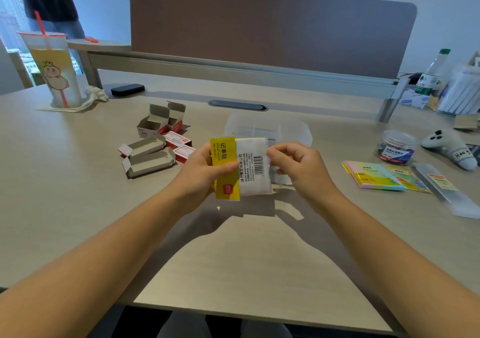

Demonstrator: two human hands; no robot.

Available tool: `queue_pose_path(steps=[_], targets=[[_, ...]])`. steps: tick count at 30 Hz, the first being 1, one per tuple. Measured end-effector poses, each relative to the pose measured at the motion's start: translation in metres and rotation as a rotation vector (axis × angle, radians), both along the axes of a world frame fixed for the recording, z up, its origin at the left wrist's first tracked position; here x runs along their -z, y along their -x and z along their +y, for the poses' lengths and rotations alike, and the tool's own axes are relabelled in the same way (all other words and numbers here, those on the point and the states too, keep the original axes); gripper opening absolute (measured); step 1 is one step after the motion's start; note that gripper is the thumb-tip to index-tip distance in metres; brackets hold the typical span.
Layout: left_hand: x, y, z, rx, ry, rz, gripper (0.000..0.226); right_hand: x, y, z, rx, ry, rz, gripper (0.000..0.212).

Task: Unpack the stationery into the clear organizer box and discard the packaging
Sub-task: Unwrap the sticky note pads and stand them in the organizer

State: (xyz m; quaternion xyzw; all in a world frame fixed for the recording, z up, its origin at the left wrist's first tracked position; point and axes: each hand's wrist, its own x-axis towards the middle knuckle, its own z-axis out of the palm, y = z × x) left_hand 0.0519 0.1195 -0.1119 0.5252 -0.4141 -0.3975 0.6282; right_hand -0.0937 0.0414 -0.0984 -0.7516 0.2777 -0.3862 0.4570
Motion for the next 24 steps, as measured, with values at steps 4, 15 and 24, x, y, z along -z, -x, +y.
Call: queue_pose_path(steps=[4, 15, 24], targets=[[-0.001, 0.000, 0.002, 0.047, 0.004, 0.025, 0.023, -0.005, -0.002, 0.001, -0.039, -0.073, 0.008, 0.015], [-0.021, -0.011, 0.002, 0.034, -0.047, -0.387, 0.014, -0.018, -0.007, 0.000, -0.084, -0.026, 0.084, 0.014], [-0.022, -0.010, -0.003, 0.052, -0.097, -0.505, 0.014, -0.025, -0.007, -0.007, -0.121, -0.077, 0.191, 0.014]])
